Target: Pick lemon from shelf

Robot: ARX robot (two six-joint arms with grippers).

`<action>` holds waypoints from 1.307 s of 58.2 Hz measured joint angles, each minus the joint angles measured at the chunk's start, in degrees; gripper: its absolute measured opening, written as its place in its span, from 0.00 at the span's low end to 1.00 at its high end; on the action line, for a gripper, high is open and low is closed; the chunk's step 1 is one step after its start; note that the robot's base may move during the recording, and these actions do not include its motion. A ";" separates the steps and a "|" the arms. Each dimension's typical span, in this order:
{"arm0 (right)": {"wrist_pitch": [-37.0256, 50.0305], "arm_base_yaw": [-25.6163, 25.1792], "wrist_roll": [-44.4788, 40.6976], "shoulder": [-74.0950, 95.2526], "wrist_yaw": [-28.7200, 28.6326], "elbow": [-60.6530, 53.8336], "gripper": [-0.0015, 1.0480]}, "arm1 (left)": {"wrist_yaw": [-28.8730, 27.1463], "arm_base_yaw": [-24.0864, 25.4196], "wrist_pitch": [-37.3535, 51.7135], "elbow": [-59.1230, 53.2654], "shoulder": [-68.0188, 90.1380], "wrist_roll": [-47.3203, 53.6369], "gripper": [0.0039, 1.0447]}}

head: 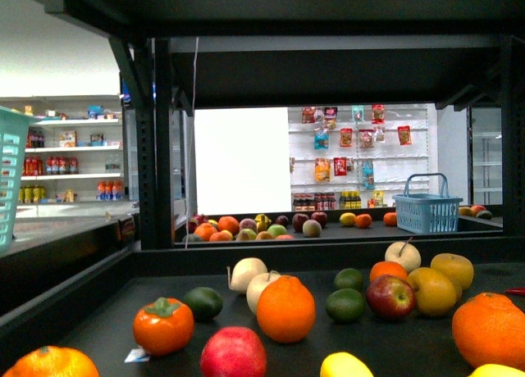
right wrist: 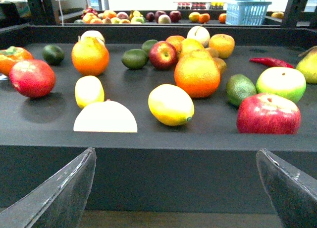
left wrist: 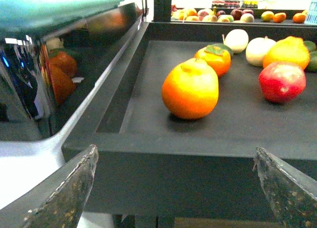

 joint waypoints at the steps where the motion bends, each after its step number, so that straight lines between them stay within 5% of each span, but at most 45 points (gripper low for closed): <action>1: 0.00 0.00 0.00 0.00 0.02 0.00 0.93 | -0.02 0.00 0.00 0.00 -0.02 -0.02 0.92; 68: 0.02 0.00 0.17 0.00 -0.04 0.00 0.93 | 0.00 0.00 0.02 0.00 0.00 -0.02 0.92; 76: 0.02 0.00 0.17 0.00 -0.02 0.00 0.93 | 1.64 2.16 -4.37 4.31 11.50 -18.05 0.92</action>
